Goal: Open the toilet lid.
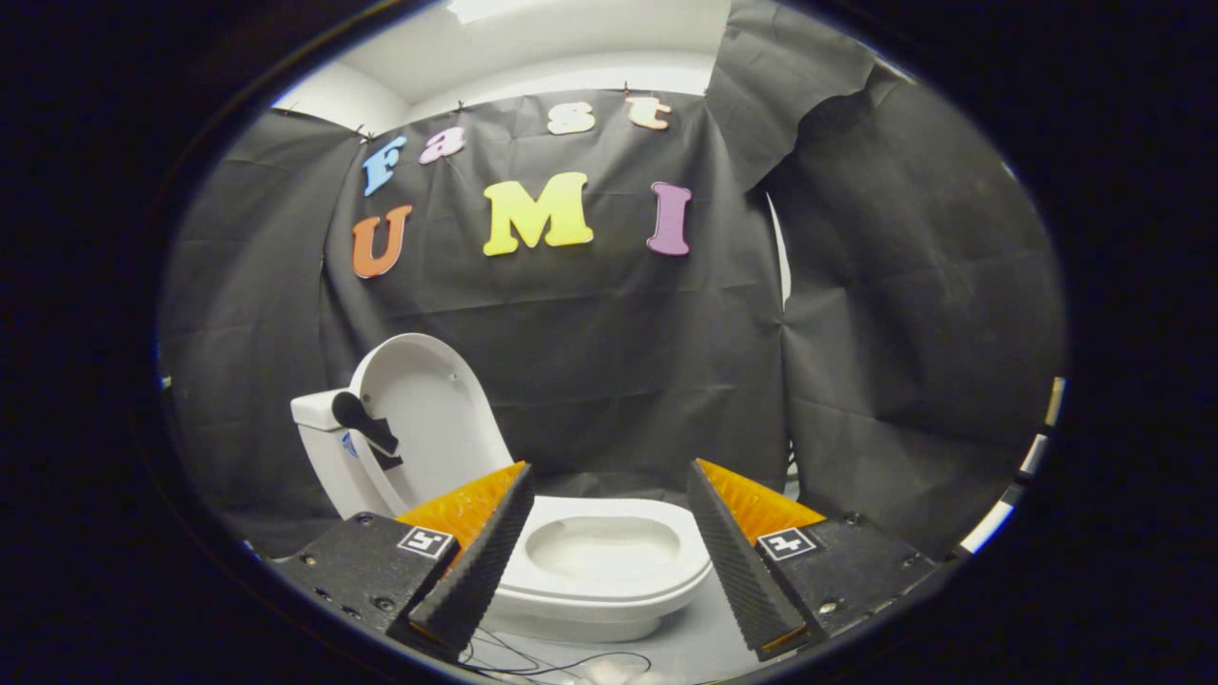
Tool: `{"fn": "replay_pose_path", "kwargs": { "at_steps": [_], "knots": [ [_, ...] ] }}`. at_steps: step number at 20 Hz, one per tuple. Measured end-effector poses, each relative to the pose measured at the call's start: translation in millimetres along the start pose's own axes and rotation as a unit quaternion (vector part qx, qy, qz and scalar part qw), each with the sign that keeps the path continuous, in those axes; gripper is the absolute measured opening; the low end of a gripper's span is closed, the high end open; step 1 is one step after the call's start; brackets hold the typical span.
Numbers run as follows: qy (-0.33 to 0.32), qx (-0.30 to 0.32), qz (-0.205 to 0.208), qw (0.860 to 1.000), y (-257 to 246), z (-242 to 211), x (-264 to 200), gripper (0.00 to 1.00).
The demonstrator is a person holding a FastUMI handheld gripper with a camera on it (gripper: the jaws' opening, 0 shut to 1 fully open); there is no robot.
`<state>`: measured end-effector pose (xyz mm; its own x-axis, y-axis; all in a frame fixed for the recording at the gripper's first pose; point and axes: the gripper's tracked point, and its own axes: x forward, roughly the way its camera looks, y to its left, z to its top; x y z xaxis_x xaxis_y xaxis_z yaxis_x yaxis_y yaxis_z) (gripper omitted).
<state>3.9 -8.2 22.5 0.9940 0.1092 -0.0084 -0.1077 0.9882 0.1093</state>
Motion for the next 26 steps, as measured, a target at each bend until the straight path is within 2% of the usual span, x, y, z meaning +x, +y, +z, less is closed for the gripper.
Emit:
{"fn": "replay_pose_path", "kwargs": {
  "at_steps": [26],
  "knots": [
    [-0.007,-0.009,0.01,1.0,8.7,2.7,-2.2,1.0]
  ]
}}
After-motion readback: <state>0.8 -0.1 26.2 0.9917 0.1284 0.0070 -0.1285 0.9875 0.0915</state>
